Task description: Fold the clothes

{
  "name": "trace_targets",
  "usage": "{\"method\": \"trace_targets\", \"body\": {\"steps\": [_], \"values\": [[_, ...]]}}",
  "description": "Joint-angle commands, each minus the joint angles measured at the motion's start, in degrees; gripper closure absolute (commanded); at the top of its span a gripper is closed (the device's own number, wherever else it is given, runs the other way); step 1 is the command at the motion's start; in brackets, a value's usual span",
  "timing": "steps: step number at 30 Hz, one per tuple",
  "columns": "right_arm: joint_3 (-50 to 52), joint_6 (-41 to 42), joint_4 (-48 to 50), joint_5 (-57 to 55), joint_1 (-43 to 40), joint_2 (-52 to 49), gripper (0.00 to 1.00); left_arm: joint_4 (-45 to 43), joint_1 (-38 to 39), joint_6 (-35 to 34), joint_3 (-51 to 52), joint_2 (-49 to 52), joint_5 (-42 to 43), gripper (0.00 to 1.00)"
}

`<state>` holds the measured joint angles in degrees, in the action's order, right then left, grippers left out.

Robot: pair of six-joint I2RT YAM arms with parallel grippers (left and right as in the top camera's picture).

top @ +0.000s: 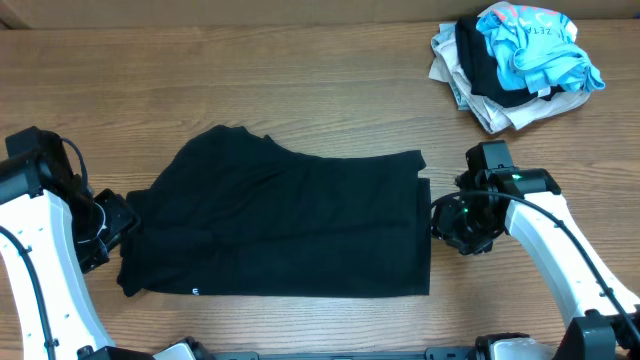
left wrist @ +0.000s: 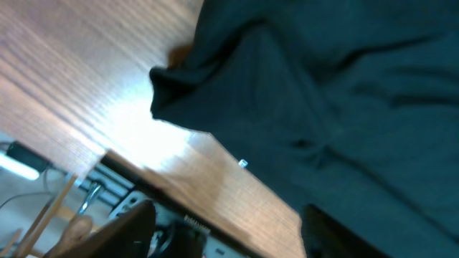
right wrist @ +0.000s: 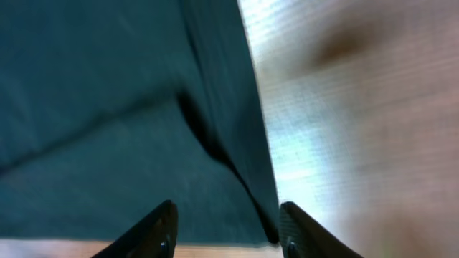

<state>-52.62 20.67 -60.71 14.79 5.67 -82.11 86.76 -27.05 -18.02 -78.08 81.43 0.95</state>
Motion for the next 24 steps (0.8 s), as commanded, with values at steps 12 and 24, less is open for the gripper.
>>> {"method": "trace_targets", "body": {"steps": [12, 24], "values": [[-20.39, -12.68, 11.19, -1.95, 0.22, -2.01, 0.21, -32.44, 15.78, 13.33, 0.35, 1.62, 5.68, 0.00], [-32.15, -15.17, 12.52, -11.50, 0.22, -12.11, 0.25, -48.57, 17.03, 13.66, -4.24, 25.29, 13.73, 0.00]]}}
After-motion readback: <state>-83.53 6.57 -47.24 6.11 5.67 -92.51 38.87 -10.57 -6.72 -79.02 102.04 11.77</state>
